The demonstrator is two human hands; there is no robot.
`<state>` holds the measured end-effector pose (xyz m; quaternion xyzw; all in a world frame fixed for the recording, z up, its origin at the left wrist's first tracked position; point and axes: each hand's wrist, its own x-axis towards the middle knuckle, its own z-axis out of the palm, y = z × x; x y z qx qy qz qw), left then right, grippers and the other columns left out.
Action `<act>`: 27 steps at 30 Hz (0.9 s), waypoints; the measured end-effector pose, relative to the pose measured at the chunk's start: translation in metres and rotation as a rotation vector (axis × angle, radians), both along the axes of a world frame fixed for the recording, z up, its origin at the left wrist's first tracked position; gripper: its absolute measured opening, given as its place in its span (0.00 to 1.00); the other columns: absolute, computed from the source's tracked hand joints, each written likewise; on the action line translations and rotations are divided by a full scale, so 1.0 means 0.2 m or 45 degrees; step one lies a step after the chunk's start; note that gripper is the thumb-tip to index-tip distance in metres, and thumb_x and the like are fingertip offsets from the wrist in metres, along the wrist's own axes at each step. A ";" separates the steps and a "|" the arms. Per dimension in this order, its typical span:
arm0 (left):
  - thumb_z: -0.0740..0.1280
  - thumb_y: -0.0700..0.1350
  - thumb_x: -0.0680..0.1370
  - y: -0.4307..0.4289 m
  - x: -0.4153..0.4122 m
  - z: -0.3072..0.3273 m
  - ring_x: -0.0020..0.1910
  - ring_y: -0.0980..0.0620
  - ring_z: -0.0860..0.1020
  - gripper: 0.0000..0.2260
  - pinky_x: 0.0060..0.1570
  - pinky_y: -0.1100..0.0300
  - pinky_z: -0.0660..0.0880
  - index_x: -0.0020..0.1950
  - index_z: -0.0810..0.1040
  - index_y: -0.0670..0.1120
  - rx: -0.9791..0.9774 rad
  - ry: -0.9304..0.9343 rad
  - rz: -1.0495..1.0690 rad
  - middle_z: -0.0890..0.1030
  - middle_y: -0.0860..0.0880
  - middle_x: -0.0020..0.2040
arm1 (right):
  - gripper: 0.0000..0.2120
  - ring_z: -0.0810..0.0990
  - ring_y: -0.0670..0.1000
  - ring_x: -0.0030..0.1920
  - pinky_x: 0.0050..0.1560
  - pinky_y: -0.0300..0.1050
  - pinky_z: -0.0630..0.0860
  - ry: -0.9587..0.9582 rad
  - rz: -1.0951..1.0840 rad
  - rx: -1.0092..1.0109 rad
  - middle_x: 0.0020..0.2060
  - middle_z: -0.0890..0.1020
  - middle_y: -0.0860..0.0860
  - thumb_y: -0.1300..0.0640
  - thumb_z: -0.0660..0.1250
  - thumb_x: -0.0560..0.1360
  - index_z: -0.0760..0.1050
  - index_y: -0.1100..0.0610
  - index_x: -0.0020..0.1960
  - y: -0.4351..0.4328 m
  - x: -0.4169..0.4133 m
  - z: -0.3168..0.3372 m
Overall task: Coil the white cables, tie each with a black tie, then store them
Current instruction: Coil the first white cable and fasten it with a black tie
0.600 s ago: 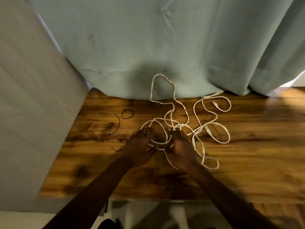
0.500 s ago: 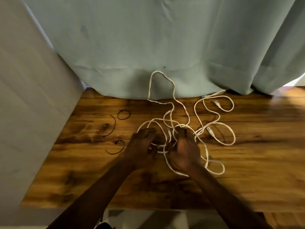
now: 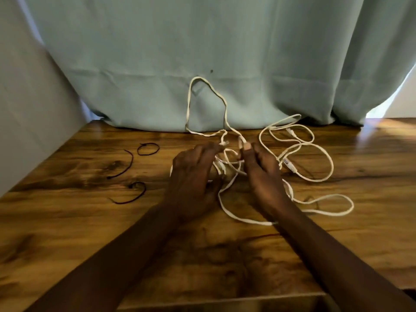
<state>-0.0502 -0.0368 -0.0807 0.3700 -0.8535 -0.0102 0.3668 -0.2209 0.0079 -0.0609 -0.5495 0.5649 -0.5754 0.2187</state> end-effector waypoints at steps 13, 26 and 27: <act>0.67 0.52 0.79 0.11 0.04 0.71 0.22 0.57 0.66 0.11 0.37 0.56 0.79 0.42 0.78 0.46 1.085 1.442 -0.740 0.65 0.53 0.26 | 0.18 0.59 0.44 0.21 0.25 0.40 0.57 -0.700 1.066 0.015 0.23 0.62 0.45 0.49 0.53 0.86 0.69 0.53 0.40 0.11 0.00 0.99; 0.71 0.49 0.80 -0.05 0.47 0.64 0.33 0.56 0.75 0.13 0.41 0.56 0.71 0.37 0.85 0.46 0.332 0.908 0.042 0.81 0.52 0.31 | 0.08 0.60 0.44 0.20 0.23 0.37 0.61 -1.485 0.759 -0.523 0.21 0.62 0.46 0.60 0.61 0.71 0.68 0.52 0.34 0.11 -0.40 1.10; 0.72 0.49 0.79 -0.05 0.51 0.64 0.34 0.57 0.78 0.12 0.43 0.57 0.72 0.38 0.86 0.45 0.303 0.977 0.059 0.82 0.53 0.31 | 0.07 0.60 0.44 0.20 0.24 0.37 0.62 -1.512 0.755 -0.526 0.21 0.63 0.46 0.60 0.60 0.71 0.71 0.53 0.35 0.11 -0.44 1.09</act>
